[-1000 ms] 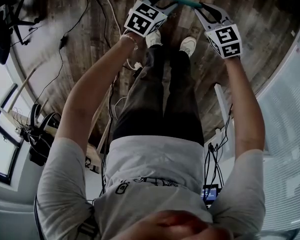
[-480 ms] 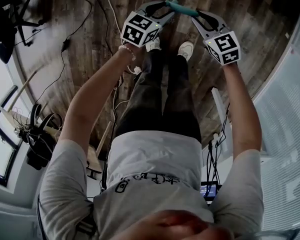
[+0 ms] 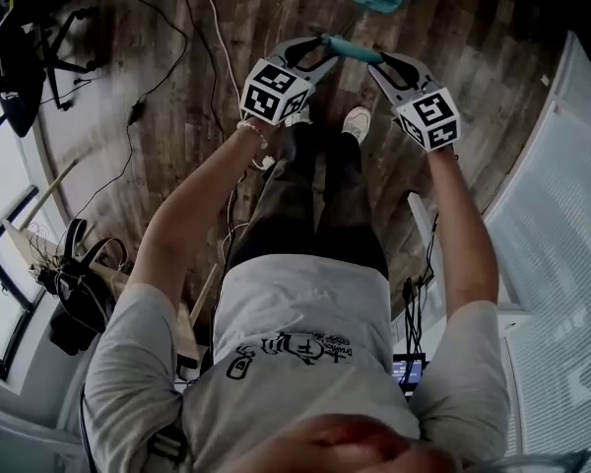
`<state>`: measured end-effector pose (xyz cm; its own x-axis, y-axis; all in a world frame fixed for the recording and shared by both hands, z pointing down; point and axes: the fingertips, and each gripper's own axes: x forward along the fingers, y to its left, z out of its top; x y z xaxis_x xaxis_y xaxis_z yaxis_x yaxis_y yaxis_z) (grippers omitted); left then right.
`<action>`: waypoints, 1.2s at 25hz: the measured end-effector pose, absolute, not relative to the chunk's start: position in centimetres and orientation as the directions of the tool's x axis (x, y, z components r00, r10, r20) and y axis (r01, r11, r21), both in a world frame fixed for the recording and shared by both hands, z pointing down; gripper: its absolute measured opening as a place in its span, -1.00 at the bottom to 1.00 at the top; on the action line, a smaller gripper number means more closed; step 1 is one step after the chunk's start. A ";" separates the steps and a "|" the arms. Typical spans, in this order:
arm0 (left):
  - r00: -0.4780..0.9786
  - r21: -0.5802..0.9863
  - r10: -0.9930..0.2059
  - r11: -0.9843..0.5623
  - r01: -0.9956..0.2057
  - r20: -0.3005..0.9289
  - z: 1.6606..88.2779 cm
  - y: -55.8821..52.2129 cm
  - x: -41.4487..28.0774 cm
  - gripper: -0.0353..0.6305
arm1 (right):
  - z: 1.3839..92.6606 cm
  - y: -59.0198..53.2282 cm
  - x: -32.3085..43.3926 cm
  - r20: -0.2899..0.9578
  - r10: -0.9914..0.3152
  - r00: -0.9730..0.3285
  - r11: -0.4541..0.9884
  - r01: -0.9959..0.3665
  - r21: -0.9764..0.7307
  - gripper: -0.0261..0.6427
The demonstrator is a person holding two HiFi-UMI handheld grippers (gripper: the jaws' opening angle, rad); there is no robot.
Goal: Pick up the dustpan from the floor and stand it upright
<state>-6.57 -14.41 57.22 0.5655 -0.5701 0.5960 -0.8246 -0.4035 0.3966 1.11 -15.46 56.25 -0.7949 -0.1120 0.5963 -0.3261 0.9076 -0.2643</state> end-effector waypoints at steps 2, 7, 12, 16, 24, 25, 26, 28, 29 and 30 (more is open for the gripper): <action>0.568 0.394 -0.571 -0.410 -0.823 0.592 56.2 -14.4 -6.1 -0.40 | 55.3 -15.4 1.6 0.593 -0.116 -0.797 0.904 -0.333 -0.270 -0.67; 0.571 0.381 -0.563 -0.428 -0.820 0.597 54.6 -14.7 -5.2 -0.40 | 54.0 -15.0 2.6 0.599 -0.111 -0.793 0.896 -0.341 -0.286 -0.67; 0.572 0.372 -0.528 -0.443 -0.816 0.628 54.6 -15.0 -4.2 -0.40 | 54.2 -15.0 3.5 0.635 -0.120 -0.763 0.879 -0.379 -0.289 -0.67; 0.564 0.375 -0.498 -0.432 -0.820 0.658 54.8 -15.4 -3.8 -0.40 | 54.2 -15.5 3.9 0.681 -0.149 -0.717 0.874 -0.418 -0.248 -0.64; 0.508 0.342 -0.560 -0.380 -0.860 0.655 49.5 -15.9 -5.0 -0.36 | 50.1 -17.8 5.7 0.717 -0.277 -0.640 0.839 -0.524 -0.144 -0.58; 0.509 0.340 -0.574 -0.383 -0.859 0.641 48.1 -16.0 -4.9 -0.36 | 48.8 -18.0 5.9 0.705 -0.296 -0.645 0.834 -0.534 -0.139 -0.58; 0.513 0.339 -0.591 -0.387 -0.857 0.622 46.5 -16.1 -4.6 -0.36 | 47.3 -18.2 5.9 0.688 -0.316 -0.653 0.830 -0.542 -0.133 -0.58; 0.525 0.341 -0.626 -0.399 -0.851 0.577 42.9 -16.4 -4.0 -0.37 | 43.6 -18.6 5.9 0.646 -0.359 -0.674 0.824 -0.554 -0.120 -0.58; 0.530 0.341 -0.644 -0.405 -0.848 0.552 41.0 -16.6 -3.8 -0.37 | 41.6 -18.8 5.9 0.622 -0.381 -0.684 0.821 -0.560 -0.113 -0.58; 0.534 0.341 -0.662 -0.411 -0.845 0.526 39.0 -16.7 -3.5 -0.37 | 39.6 -19.0 6.0 0.599 -0.402 -0.692 0.817 -0.567 -0.106 -0.58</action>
<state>-3.49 -16.71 39.02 0.5340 -0.6620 0.5259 -0.8454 -0.4111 0.3410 5.96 -18.99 39.60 -0.6919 -0.4025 0.5994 -0.5672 0.8167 -0.1065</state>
